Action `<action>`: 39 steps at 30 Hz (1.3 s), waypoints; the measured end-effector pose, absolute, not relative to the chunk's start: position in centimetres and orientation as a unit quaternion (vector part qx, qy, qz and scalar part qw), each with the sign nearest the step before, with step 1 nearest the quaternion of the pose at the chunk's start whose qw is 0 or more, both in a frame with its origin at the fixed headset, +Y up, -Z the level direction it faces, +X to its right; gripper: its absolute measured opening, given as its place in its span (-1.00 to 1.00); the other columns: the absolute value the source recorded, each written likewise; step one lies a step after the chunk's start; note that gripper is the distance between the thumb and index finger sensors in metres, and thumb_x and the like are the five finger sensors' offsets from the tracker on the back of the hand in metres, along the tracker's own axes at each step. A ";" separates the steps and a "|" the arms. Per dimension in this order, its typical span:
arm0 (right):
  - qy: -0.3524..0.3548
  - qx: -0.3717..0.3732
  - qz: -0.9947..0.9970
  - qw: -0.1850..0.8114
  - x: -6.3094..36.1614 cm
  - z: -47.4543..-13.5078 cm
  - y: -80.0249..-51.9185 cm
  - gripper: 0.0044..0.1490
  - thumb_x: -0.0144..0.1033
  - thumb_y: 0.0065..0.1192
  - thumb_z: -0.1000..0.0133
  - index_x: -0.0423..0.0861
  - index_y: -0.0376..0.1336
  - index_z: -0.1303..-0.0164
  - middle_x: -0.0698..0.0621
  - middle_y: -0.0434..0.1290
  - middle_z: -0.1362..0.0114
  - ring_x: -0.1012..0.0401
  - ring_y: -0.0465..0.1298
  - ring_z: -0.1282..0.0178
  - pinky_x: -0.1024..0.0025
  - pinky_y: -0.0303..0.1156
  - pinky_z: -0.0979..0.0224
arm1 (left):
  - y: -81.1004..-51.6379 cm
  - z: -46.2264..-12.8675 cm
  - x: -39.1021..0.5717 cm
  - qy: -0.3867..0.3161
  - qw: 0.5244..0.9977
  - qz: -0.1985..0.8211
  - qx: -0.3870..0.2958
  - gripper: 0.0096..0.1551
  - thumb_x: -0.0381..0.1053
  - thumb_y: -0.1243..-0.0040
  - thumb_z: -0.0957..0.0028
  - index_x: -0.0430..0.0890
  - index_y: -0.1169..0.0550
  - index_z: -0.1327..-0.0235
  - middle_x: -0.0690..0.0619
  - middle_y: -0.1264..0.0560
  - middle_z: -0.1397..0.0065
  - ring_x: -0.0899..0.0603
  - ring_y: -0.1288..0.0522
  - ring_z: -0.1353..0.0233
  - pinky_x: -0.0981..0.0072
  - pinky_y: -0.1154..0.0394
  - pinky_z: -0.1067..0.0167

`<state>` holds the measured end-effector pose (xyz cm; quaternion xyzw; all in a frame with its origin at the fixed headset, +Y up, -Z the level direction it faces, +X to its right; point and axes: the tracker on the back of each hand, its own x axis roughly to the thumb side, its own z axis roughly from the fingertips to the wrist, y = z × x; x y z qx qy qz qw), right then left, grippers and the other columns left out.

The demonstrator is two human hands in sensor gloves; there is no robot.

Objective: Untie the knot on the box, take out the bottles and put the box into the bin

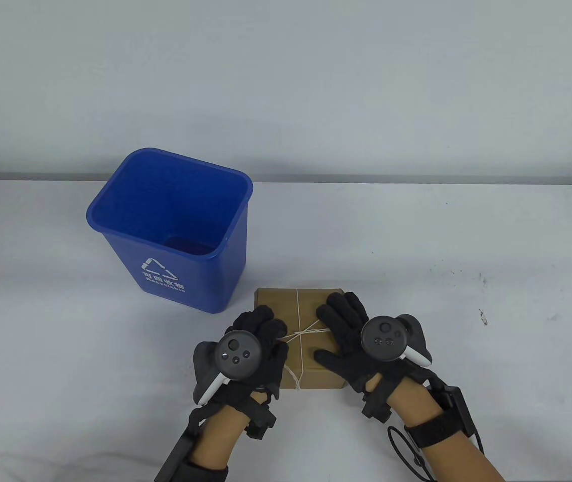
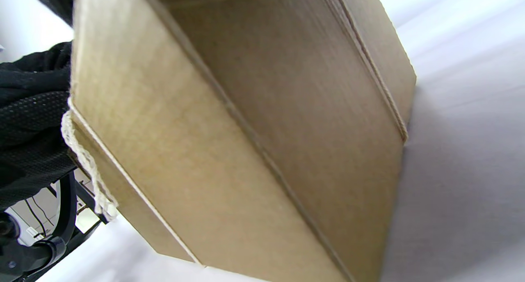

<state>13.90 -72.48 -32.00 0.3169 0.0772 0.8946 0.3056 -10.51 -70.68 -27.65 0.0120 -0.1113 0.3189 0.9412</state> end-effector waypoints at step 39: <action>0.072 0.315 0.896 0.305 14.1 -31.8 -72.6 0.07 0.30 -0.03 -0.11 -0.05 -0.26 -0.63 -0.08 -0.46 -0.68 -0.31 -0.44 -0.59 -0.46 -0.13 -0.44 | -70.9 -27.5 -14.2 -0.052 0.950 0.299 -0.074 -0.33 0.20 0.00 -0.10 -0.39 -0.69 0.24 -0.16 -0.56 -0.30 -0.48 -0.55 -0.30 -0.46 -0.34 -0.32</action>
